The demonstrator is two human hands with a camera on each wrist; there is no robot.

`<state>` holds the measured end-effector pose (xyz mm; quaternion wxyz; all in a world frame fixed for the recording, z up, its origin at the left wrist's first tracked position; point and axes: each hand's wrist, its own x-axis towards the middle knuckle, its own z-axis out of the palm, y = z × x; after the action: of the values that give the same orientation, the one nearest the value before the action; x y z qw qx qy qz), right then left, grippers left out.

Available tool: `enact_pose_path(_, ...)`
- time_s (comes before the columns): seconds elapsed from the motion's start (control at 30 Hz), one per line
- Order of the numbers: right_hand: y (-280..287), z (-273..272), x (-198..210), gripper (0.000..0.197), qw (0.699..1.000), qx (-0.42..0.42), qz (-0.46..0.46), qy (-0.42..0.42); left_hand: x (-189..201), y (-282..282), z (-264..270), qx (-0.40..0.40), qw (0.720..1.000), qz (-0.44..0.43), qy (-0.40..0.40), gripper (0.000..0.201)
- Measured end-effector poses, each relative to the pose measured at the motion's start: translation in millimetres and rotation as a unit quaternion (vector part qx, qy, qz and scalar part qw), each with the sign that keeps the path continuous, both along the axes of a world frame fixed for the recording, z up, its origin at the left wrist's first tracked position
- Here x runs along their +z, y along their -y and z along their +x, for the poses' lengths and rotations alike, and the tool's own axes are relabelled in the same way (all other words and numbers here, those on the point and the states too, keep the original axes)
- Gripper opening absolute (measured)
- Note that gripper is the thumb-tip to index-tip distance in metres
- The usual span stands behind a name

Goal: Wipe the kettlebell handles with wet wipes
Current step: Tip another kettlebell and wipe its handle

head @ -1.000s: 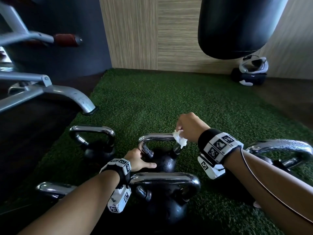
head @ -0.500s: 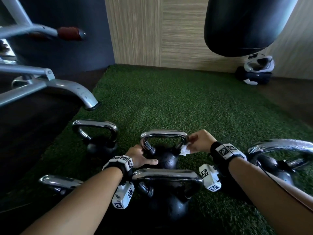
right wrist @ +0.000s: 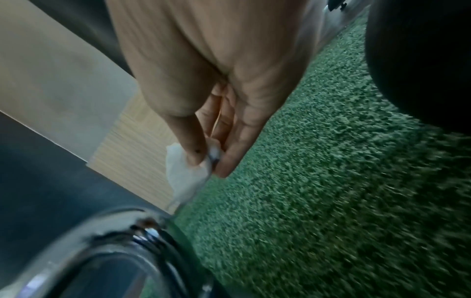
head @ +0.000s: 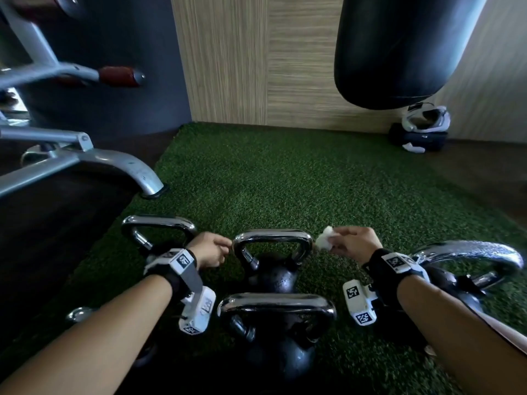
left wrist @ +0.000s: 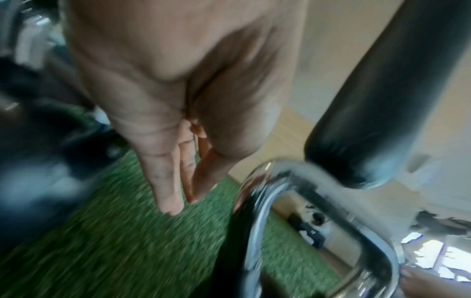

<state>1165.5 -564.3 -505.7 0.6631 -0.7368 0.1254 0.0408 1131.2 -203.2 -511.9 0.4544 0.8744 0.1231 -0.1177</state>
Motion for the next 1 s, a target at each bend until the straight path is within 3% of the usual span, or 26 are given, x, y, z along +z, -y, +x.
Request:
enact_pose_path(0.07,2,2,18,0.029,0.999,-0.001,0.0,0.052,37,0,5,0.039,0.997,-0.001,0.069,0.026)
enact_pose_path(0.17,-8,-3,48,0.029,0.992,0.024,0.016,0.125,103,22,-3,-0.005,0.987,-0.079,0.139,0.021)
enact_pose_path(0.3,-38,-11,83,0.028,0.977,0.08,0.029,0.196,150,63,-8,-0.057,0.976,-0.196,0.073,0.035)
enact_pose_path(0.47,-74,-14,102,0.024,0.953,0.077,-0.064,0.286,156,89,-6,-0.053,0.953,-0.298,0.001,0.048)
enact_pose_path(0.67,-91,-19,100,0.02,0.935,0.083,-0.115,0.325,144,85,-6,-0.015,0.916,-0.4,0.024,0.017)
enact_pose_path(0.77,-90,-22,105,0.018,0.931,0.167,-0.1,0.309,137,82,-7,0.001,0.916,-0.397,0.051,0.008)
enact_pose_path(0.87,-75,-18,99,0.015,0.93,0.21,-0.065,0.293,124,71,-4,0.002,0.935,-0.337,0.109,0.019)
enact_pose_path(0.93,-59,-8,81,0.011,0.946,0.163,-0.076,0.268,114,61,-7,-0.04,0.97,-0.133,0.198,0.026)
enact_pose_path(1.0,-42,2,49,0.018,0.972,0.125,-0.083,0.181,107,56,-16,-0.085,0.954,0.074,0.279,0.018)
